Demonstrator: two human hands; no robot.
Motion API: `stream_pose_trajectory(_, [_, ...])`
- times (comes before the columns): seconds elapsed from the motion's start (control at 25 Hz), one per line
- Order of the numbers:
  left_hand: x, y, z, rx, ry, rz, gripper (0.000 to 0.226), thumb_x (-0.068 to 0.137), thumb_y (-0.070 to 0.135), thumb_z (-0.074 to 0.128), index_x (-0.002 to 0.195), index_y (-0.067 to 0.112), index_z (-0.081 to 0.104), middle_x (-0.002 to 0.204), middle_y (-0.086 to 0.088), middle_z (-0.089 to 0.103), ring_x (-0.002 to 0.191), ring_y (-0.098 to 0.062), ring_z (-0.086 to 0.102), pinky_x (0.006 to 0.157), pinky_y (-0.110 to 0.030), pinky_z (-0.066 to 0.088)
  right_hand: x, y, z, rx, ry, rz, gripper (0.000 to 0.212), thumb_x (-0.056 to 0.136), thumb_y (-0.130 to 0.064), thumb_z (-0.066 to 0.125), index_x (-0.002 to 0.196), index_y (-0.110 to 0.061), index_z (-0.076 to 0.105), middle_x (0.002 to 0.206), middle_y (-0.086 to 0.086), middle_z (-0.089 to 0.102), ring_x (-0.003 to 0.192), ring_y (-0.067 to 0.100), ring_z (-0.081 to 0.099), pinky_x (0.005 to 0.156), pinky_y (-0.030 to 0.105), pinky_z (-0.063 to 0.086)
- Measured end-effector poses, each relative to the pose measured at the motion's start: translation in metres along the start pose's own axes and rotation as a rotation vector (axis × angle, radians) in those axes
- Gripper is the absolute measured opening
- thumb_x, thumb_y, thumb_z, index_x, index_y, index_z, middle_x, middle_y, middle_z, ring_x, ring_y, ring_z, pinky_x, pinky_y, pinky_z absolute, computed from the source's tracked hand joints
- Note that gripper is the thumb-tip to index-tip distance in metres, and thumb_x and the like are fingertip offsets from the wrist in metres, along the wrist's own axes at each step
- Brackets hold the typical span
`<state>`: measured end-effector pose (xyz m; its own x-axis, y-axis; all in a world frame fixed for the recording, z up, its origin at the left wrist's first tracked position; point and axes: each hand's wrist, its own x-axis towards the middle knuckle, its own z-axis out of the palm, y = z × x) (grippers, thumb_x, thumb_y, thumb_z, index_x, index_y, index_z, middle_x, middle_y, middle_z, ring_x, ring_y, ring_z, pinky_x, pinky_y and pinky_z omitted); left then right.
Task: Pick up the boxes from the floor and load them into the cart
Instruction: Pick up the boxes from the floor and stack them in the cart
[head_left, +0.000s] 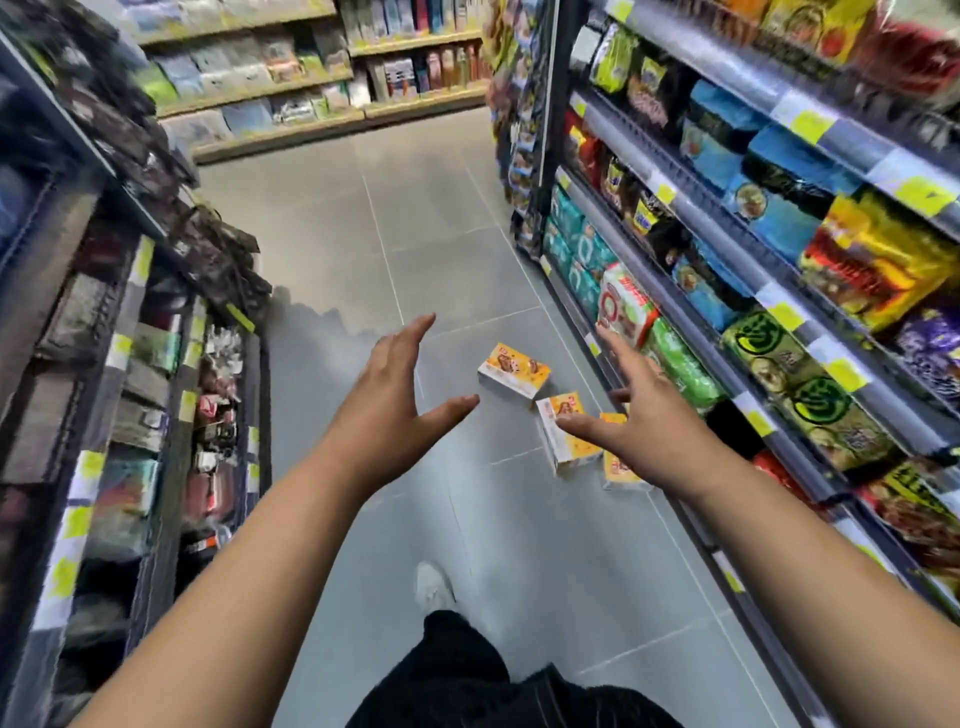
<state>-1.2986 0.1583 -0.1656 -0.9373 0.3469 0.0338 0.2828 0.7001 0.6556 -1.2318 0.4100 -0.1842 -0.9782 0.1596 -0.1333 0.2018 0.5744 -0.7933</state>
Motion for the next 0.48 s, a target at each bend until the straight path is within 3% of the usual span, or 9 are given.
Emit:
stream_pose_trajectory(0.28, [0.212, -0.065, -0.026, 0.116, -0.218, 0.098, 0.088, 0.082, 0.051, 0.066, 0.151, 0.033, 0.015, 0.152, 0.003, 0.03, 0.138, -0.02, 0.034, 0.112, -0.036, 0.031, 0.181, -0.011, 0.028, 0.074, 0.122, 0.174, 0.098, 0.072, -0.049, 0.079, 0.148, -0.045, 0.019, 0.155, -0.003, 0.025, 0.131, 0.019, 0.043, 0.104, 0.039, 0.041])
stream_pose_trajectory(0.48, [0.342, -0.083, 0.013, 0.105, -0.362, 0.126, 0.09, 0.082, 0.045, 0.069, 0.152, 0.029, 0.015, 0.153, -0.002, 0.03, 0.137, -0.022, 0.036, 0.113, -0.038, 0.031, 0.267, 0.023, 0.017, 0.146, 0.188, 0.334, 0.097, 0.073, -0.049, 0.079, 0.148, -0.048, 0.017, 0.156, -0.006, 0.023, 0.134, 0.017, 0.039, 0.103, 0.04, 0.041])
